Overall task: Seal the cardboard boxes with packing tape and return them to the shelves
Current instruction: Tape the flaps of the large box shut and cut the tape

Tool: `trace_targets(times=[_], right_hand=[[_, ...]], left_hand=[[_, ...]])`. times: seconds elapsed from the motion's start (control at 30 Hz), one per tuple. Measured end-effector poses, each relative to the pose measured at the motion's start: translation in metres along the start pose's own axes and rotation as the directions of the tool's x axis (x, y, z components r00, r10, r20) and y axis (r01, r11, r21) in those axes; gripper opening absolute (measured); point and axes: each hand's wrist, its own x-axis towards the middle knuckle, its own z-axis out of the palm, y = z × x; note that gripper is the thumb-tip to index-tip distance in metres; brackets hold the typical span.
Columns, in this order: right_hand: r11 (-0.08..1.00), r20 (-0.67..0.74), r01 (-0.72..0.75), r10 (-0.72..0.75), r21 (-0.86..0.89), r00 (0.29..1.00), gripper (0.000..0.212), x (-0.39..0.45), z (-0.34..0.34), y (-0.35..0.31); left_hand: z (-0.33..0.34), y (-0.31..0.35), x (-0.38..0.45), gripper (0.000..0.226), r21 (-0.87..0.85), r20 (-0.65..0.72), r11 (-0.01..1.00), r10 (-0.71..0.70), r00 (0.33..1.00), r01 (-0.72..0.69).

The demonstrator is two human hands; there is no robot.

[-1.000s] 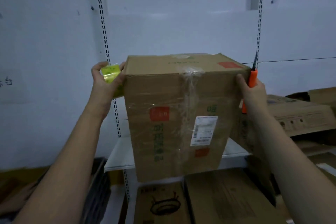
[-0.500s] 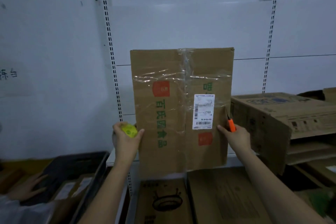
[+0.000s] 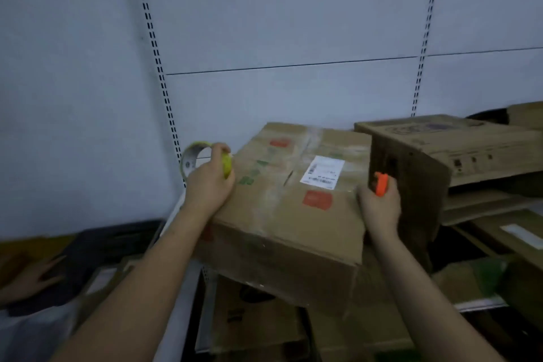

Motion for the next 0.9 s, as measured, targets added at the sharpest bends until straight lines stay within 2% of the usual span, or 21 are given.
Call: trace_targets(times=[0.13, 0.3, 0.37, 0.43, 0.53, 0.6, 0.7, 0.83, 0.9], right_hand=[[0.998, -0.07, 0.031, -0.028, 0.048, 0.997, 0.029, -0.021, 0.019, -0.002], [0.982, -0.046, 0.17, -0.175, -0.084, 0.984, 0.03, -0.051, 0.055, -0.024], [0.956, 0.095, 0.271, -0.261, -0.111, 0.961, 0.024, -0.07, 0.067, -0.028], [0.878, 0.335, 0.448, -0.375, -0.171, 0.864, 0.027, -0.084, 0.073, -0.03], [0.71, 0.605, 0.663, -0.426, -0.238, 0.673, 0.061, -0.077, 0.067, -0.027], [0.642, 0.709, 0.711, -0.357, -0.287, 0.608, 0.083, -0.065, 0.06, -0.03], [0.565, 0.684, 0.729, -0.356, -0.386, 0.637, 0.093, -0.066, 0.065, -0.036], [0.408, 0.663, 0.781, -0.419, -0.473, 0.621, 0.085, -0.103, 0.093, -0.049], [0.398, 0.658, 0.77, -0.404, -0.499, 0.635, 0.08, -0.119, 0.103, -0.054]], left_hand=[[-0.005, 0.012, -0.003, 0.037, 0.048, -0.088, 0.991, 0.127, 0.988, -0.123], [-0.023, 0.014, -0.021, 0.039, -0.081, -0.196, 0.995, 0.036, 0.98, -0.053], [-0.029, 0.015, -0.036, 0.038, -0.086, -0.298, 0.996, -0.023, 0.954, -0.002], [-0.035, 0.014, -0.053, 0.036, -0.096, -0.42, 0.992, -0.114, 0.9, 0.081], [-0.043, 0.004, -0.075, 0.033, -0.179, -0.529, 0.957, -0.289, 0.798, 0.228], [-0.049, -0.008, -0.081, 0.032, -0.23, -0.573, 0.936, -0.352, 0.74, 0.267], [-0.055, -0.022, -0.084, 0.032, -0.3, -0.597, 0.928, -0.364, 0.714, 0.222], [-0.062, -0.023, -0.089, 0.032, -0.354, -0.631, 0.912, -0.396, 0.667, 0.207], [-0.061, -0.023, -0.096, 0.031, -0.36, -0.646, 0.906, -0.413, 0.642, 0.221]])
